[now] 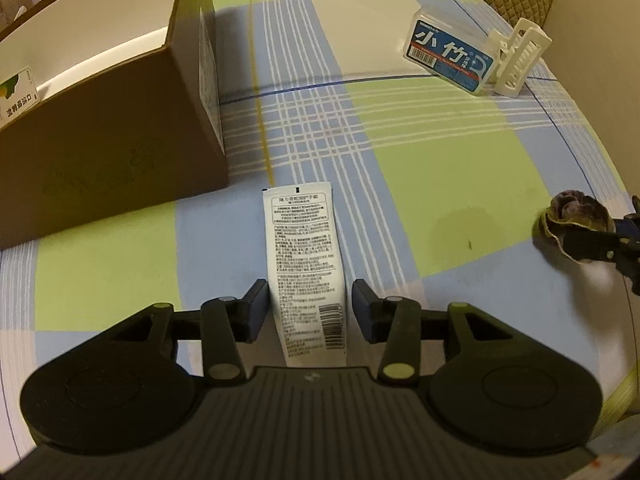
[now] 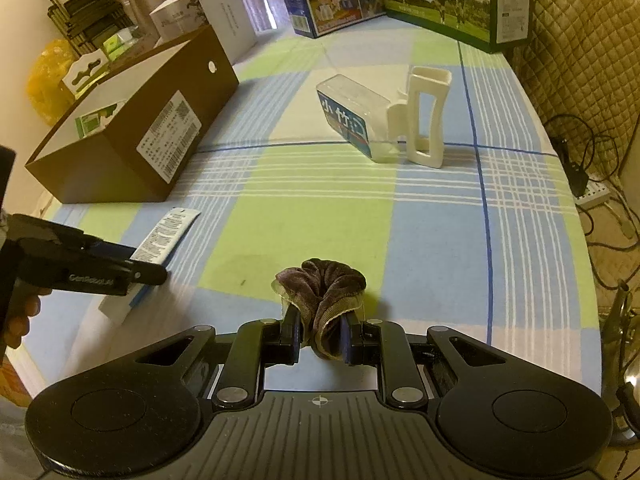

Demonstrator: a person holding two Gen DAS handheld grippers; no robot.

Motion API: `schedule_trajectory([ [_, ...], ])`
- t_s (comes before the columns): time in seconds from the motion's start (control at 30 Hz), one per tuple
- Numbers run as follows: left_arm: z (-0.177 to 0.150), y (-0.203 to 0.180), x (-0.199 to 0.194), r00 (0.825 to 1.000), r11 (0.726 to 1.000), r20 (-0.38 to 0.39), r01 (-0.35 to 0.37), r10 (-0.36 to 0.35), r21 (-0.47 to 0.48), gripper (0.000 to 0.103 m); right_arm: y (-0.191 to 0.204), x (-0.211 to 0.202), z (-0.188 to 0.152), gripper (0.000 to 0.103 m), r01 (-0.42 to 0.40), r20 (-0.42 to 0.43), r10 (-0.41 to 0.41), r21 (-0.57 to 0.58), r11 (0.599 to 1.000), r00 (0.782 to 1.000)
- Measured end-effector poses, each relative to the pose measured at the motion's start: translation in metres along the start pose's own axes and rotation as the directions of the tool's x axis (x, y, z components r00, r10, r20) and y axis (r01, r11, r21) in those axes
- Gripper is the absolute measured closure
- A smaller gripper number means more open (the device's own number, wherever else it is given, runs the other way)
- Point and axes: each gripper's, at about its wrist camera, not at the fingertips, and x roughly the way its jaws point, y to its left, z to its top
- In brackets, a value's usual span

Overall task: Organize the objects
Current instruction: 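Carry the toothpaste tube and scrunchie toward the brown box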

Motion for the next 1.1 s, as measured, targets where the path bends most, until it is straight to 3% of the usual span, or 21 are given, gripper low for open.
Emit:
schedule_trajectory([
  [0.5,-0.017,0.013,-0.019,0.999,1.000,0.045,0.005,-0.005,0.004,0.068,0.029,-0.011,-0.005,0.087,0.005,0.028,-0.004,-0.022,1.000,1.000],
  [0.87,-0.046,0.063,-0.074,0.991,0.996,0.130,-0.001,0.013,-0.093,0.068,0.072,-0.011,0.015,0.087,-0.059,0.064,0.063,-0.073,0.996,0.996],
  [1.1,-0.055,0.106,-0.112,0.976,0.985,0.210,-0.021,0.057,-0.172,0.068,0.119,-0.001,0.035,0.087,-0.129,0.074,0.140,-0.142,0.981,0.987],
])
